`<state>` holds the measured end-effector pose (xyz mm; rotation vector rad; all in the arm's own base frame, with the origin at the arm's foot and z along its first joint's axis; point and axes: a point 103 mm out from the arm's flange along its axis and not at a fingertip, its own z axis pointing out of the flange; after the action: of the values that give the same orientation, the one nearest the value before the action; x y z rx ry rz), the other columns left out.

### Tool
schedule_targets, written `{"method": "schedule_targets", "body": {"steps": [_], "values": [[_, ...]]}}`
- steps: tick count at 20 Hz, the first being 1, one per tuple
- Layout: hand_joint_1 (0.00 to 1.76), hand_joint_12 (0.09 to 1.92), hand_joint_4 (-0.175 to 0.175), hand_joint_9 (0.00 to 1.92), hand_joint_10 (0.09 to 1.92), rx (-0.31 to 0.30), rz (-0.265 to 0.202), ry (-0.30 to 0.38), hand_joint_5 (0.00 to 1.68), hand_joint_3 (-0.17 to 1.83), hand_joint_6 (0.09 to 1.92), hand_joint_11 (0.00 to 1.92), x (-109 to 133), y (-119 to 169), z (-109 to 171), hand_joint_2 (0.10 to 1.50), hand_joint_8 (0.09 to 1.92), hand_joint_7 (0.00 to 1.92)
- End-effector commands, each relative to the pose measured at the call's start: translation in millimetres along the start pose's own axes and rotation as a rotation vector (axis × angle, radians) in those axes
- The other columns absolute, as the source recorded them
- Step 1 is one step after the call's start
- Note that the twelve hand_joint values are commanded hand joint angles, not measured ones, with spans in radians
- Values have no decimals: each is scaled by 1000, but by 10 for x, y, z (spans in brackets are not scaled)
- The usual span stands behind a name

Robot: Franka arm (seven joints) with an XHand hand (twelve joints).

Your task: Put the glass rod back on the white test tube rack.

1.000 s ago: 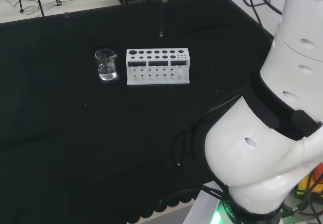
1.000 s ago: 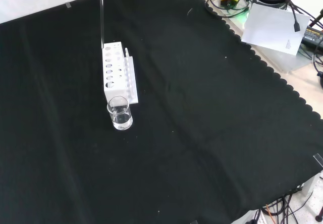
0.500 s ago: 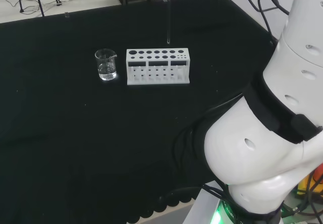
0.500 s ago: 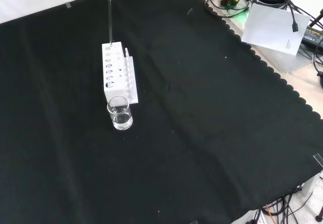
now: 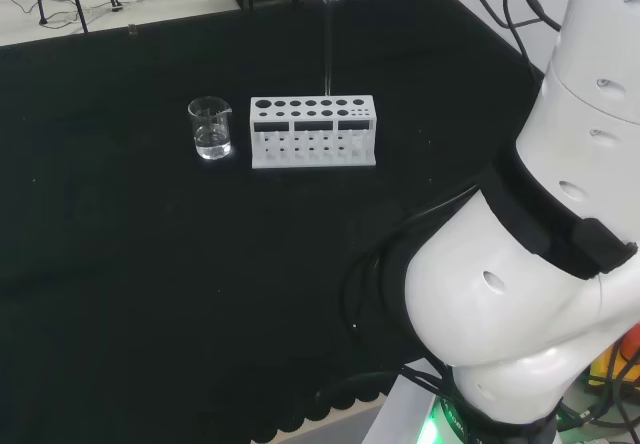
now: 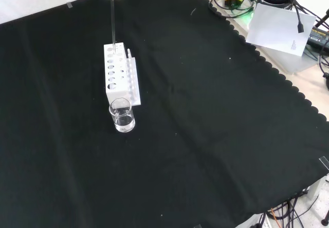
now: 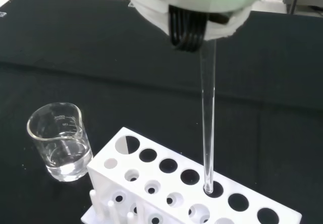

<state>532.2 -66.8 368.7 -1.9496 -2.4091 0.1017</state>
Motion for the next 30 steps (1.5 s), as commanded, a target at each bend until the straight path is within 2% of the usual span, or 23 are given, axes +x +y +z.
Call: {"method": "schedule_targets", "body": {"steps": [1,12,20,30], "values": [[1330,857,-175,1721,644,-1,-10,16,1292,590,334,1474,-39,204,42,674,658,1405],[1330,857,-175,1721,644,10,-16,33,1292,588,333,1474,-95,376,176,675,658,1405],[1330,856,-175,1721,644,24,-9,39,1292,586,332,1474,-128,370,254,676,658,1405],[1330,856,-175,1722,643,20,2,41,1292,583,330,1474,-160,313,221,678,660,1403]]}}
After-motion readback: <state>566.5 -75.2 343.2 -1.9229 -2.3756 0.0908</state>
